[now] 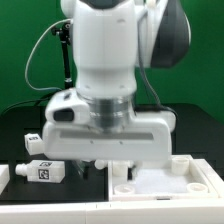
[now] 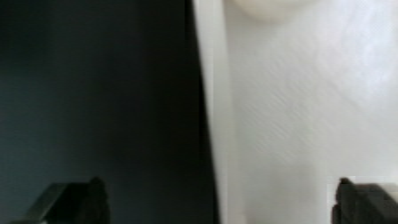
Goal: Assemble one leg
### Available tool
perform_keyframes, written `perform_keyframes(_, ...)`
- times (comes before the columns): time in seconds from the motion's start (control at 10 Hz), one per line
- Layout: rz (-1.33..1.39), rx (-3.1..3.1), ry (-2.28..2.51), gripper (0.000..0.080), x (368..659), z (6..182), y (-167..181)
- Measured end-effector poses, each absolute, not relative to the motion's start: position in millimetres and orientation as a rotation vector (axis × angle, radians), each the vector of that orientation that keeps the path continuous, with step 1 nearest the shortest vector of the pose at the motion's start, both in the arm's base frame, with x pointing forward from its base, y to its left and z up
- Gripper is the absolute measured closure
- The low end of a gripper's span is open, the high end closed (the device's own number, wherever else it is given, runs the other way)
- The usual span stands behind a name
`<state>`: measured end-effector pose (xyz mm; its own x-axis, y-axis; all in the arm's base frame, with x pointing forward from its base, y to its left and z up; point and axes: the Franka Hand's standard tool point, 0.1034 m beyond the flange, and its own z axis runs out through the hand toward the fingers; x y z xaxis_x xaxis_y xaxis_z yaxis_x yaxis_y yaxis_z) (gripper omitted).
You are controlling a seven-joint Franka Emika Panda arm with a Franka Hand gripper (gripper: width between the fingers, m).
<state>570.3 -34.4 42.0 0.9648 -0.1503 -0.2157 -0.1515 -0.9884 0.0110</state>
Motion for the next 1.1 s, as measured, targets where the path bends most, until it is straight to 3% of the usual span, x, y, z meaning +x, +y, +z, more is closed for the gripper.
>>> perform_keyframes(0.2, 0.377, -3.09, 0.319, 0.015, 549.5, 69.3, -34.9)
perform_keyframes(0.6, 0.367, -3.088, 0.351, 0.015, 549.2, 64.5, -36.0)
perform_keyframes(0.8, 0.415, -3.056, 0.476, 0.015, 530.4, 61.9, -60.4)
perform_keyframes(1.0, 0.542, -2.955, 0.692, 0.015, 491.6, 73.6, -83.9)
perform_keyframes(1.1, 0.584, -2.936, 0.714, 0.015, 487.6, 78.5, -89.5)
